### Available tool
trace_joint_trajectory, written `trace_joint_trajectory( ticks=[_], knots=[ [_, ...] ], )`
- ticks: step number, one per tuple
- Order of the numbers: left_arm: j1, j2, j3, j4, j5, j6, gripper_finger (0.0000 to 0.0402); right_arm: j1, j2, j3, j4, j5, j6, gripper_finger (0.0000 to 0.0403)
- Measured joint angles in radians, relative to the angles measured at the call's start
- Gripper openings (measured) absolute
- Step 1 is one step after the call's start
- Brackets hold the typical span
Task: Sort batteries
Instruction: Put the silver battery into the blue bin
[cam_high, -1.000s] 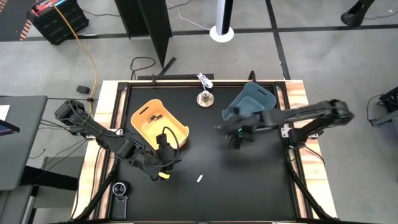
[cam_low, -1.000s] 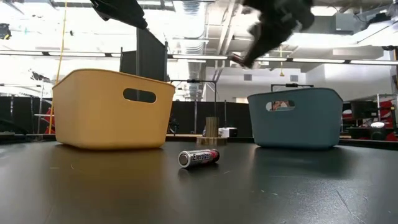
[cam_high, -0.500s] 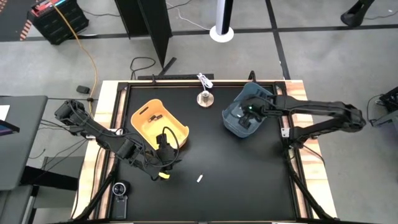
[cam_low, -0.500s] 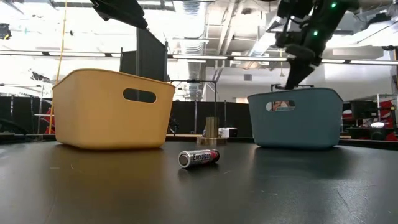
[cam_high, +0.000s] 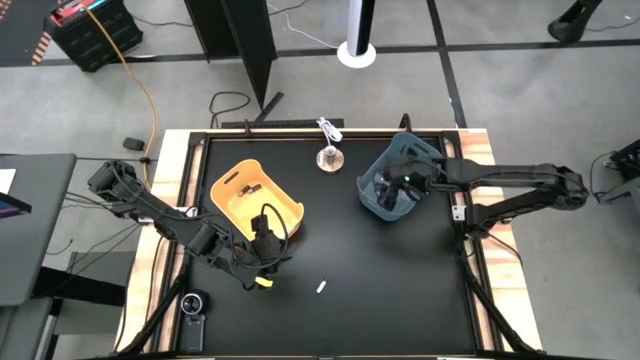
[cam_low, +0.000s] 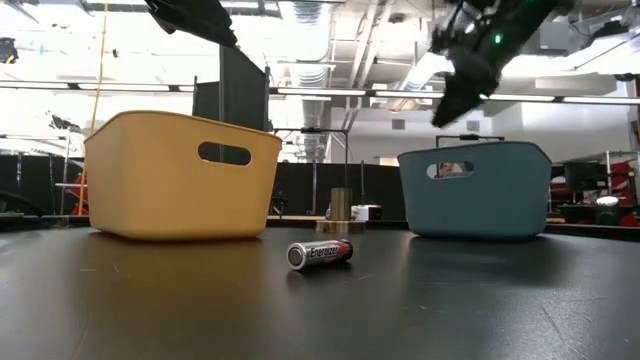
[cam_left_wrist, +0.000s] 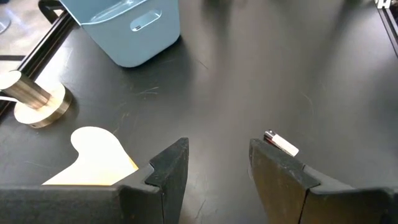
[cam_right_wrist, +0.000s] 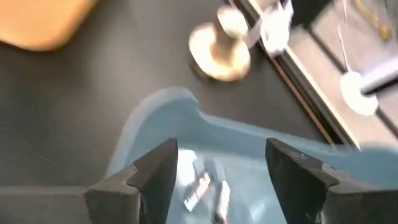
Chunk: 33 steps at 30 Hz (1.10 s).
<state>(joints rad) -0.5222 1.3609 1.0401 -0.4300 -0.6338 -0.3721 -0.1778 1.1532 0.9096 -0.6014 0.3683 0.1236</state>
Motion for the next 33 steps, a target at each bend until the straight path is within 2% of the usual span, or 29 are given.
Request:
trace_joint_trajectory(
  ticks=[8, 12, 17, 23, 33],
  knots=[
    [0.000, 0.000, 0.000, 0.000, 0.000, 0.001, 0.0164, 0.267, 0.010, 0.000, 0.249, -0.054, -0.154, 0.0248],
    [0.000, 0.000, 0.000, 0.001, 0.000, 0.003, 0.0164, 0.418, 0.078, 0.000, 0.364, -0.081, -0.232, 0.0243],
    [0.000, 0.000, 0.000, 0.002, 0.000, 0.001, 0.0164, 0.543, 0.213, 0.046, 0.394, -0.086, -0.240, 0.0240],
    [0.000, 0.000, 0.000, 0.003, 0.000, -0.007, 0.0164, 0.586, 0.434, 0.162, 0.379, -0.196, -0.239, 0.0240],
    [0.000, 0.000, 0.000, 0.000, 0.000, -0.031, 0.0164, 0.540, 0.700, 0.341, 0.286, -0.300, -0.336, 0.0239]
  ],
)
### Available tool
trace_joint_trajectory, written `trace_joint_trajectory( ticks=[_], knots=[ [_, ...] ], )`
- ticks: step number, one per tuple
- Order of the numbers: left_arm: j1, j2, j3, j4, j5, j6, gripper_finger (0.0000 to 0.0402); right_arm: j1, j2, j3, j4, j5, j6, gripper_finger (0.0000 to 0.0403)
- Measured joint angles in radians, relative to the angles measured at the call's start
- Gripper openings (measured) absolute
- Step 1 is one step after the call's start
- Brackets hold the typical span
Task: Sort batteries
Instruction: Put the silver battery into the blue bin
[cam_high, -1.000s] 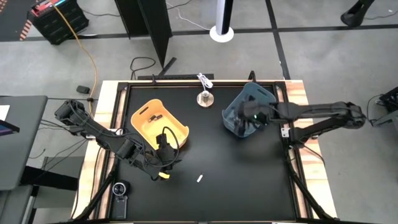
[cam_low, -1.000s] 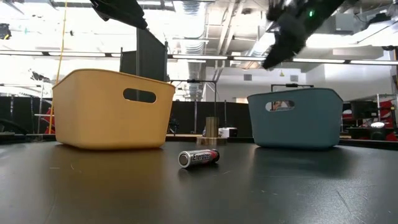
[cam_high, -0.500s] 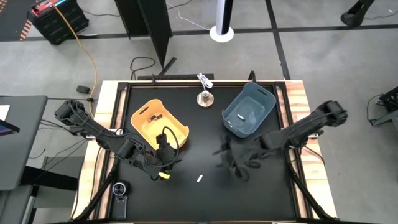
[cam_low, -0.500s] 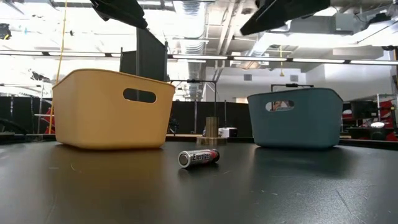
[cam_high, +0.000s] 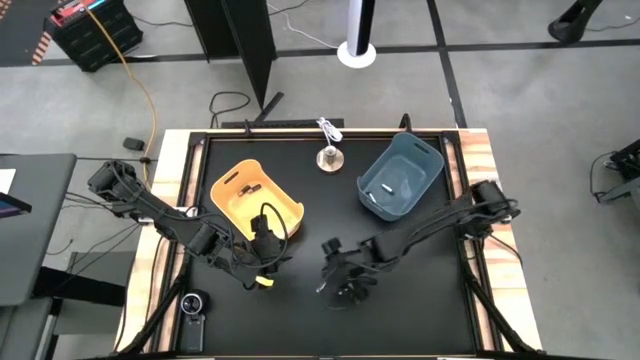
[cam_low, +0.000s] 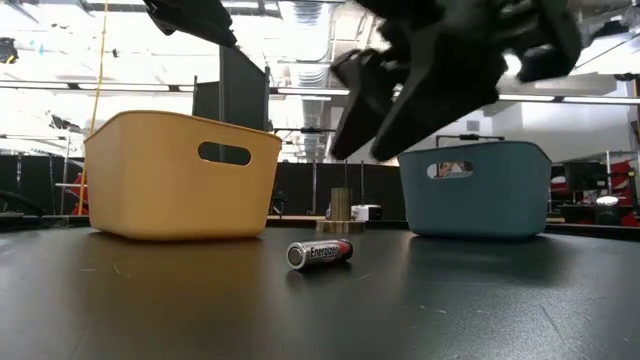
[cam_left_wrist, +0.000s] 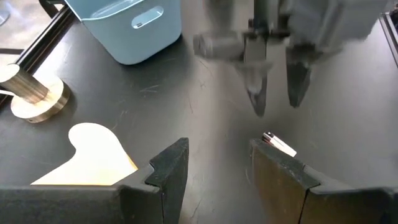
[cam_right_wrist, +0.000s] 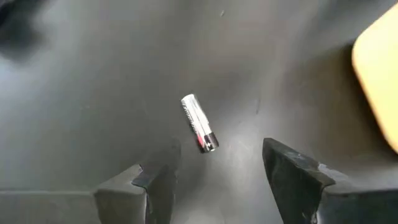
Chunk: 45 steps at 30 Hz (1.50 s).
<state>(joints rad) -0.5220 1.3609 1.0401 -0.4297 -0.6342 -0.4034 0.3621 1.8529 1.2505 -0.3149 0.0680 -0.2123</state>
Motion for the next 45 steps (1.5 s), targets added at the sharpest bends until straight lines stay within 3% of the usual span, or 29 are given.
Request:
trace_joint_trajectory(
  ticks=[6, 17, 23, 34, 45],
  knots=[
    [0.000, 0.000, 0.000, 0.000, 0.000, 0.001, 0.0164, -0.013, 0.115, 0.093, -0.055, -0.090, -0.027, 0.0239],
    [0.000, 0.000, 0.000, 0.000, 0.000, 0.016, 0.0164, -0.025, 0.246, 0.175, -0.082, -0.098, -0.030, 0.0224],
    [0.000, 0.000, 0.000, 0.000, 0.000, 0.016, 0.0164, -0.031, 0.261, 0.190, -0.088, -0.093, -0.025, 0.0172],
    [0.000, 0.000, 0.000, 0.002, 0.000, 0.017, 0.0164, -0.027, 0.259, 0.187, -0.129, -0.071, -0.027, 0.0023],
    [0.000, 0.000, 0.000, 0.002, 0.000, 0.016, 0.0164, -0.015, 0.261, 0.208, -0.128, -0.060, -0.024, 0.0008]
  ],
)
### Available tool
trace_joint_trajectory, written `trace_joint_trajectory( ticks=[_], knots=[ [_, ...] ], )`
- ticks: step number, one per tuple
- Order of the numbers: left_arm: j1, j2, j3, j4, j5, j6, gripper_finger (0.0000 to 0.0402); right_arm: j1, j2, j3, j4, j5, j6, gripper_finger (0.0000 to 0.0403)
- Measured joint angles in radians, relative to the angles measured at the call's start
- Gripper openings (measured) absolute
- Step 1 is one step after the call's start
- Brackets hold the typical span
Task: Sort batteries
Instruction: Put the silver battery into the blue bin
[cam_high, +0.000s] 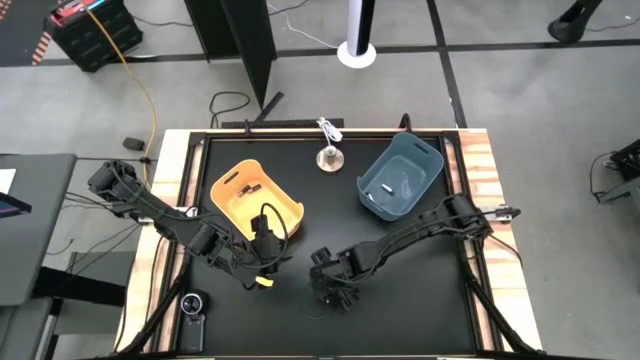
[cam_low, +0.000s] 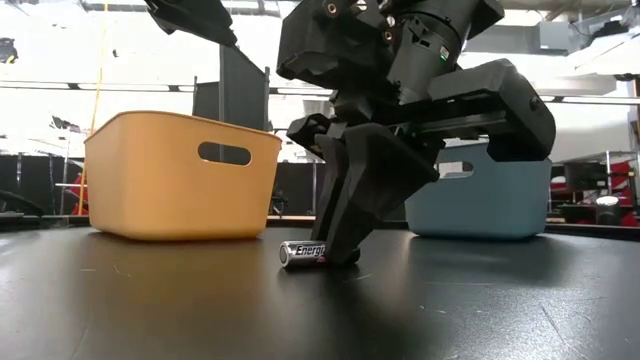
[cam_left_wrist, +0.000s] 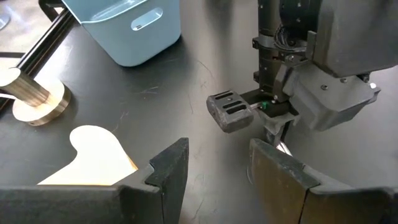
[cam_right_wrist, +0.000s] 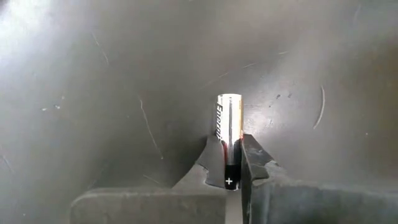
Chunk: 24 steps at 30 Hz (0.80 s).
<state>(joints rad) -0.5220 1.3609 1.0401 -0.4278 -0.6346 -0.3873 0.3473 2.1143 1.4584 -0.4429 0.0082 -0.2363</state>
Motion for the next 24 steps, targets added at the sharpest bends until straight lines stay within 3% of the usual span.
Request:
trace_joint_trajectory(
  ticks=[16, 24],
  knots=[
    [0.000, 0.000, 0.000, 0.000, 0.000, -0.001, 0.0164, 0.000, 0.003, 0.083, -0.112, -0.002, -0.006, 0.0011],
    [0.000, 0.000, 0.000, 0.000, 0.000, 0.000, 0.0164, -0.004, -0.062, 0.097, -0.164, 0.002, -0.050, 0.0012]
  ],
)
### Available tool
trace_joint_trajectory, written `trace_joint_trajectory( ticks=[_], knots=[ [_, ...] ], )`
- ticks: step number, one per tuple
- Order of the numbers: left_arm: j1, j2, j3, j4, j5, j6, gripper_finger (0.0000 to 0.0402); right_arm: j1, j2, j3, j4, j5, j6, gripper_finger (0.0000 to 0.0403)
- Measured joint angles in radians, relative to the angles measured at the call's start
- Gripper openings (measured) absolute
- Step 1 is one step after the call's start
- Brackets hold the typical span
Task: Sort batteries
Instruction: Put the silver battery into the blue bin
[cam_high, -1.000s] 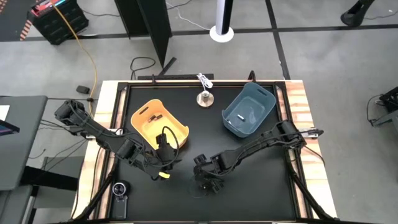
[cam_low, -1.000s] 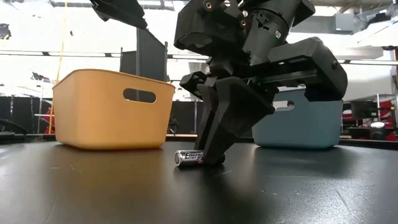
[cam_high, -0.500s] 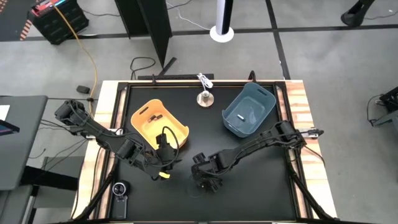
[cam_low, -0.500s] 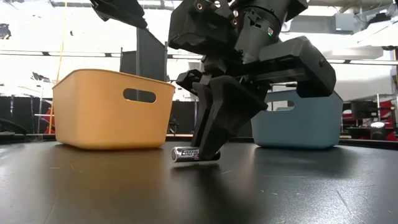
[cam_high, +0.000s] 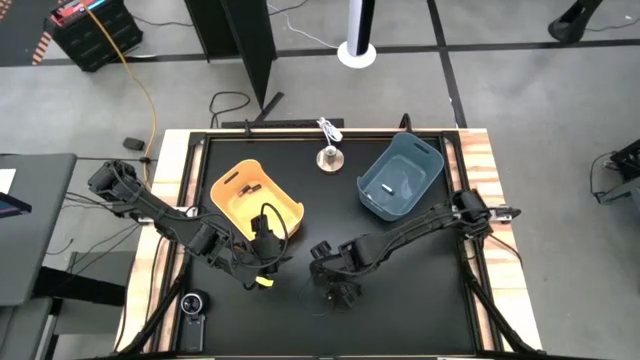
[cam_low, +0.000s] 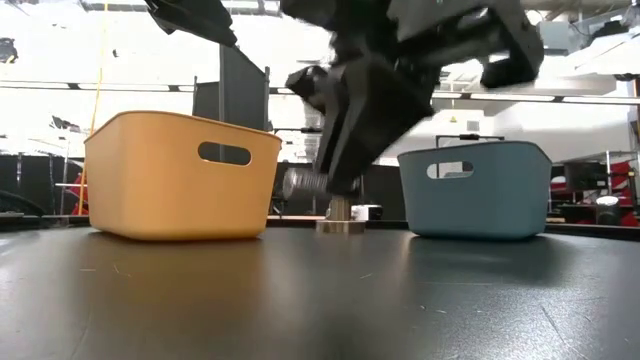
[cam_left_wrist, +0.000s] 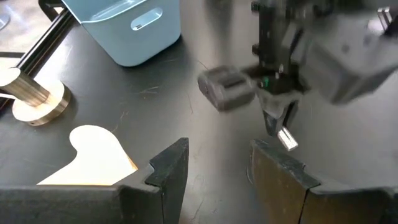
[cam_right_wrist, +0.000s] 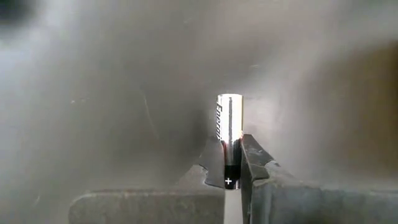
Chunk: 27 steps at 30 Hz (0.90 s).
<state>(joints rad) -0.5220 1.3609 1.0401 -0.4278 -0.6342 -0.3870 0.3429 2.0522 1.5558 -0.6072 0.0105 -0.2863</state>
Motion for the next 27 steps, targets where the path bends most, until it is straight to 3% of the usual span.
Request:
trace_joint_trajectory(
  ticks=[11, 20, 23, 27],
  knots=[
    [0.000, 0.000, 0.000, 0.001, 0.000, -0.018, 0.0164, -0.094, -0.249, -0.135, -0.017, 0.053, 0.012, 0.0013],
    [0.000, 0.000, 0.000, 0.001, 0.000, -0.021, 0.0164, -0.206, -0.630, -0.382, -0.046, 0.285, 0.138, 0.0013],
    [0.000, 0.000, 0.000, 0.000, 0.000, -0.020, 0.0164, -0.250, -0.749, -0.430, -0.126, 0.367, 0.232, 0.0013],
    [0.000, 0.000, 0.000, 0.001, -0.006, -0.020, 0.0164, -0.334, -0.847, -0.458, -0.258, 0.398, 0.367, 0.0013]
  ],
)
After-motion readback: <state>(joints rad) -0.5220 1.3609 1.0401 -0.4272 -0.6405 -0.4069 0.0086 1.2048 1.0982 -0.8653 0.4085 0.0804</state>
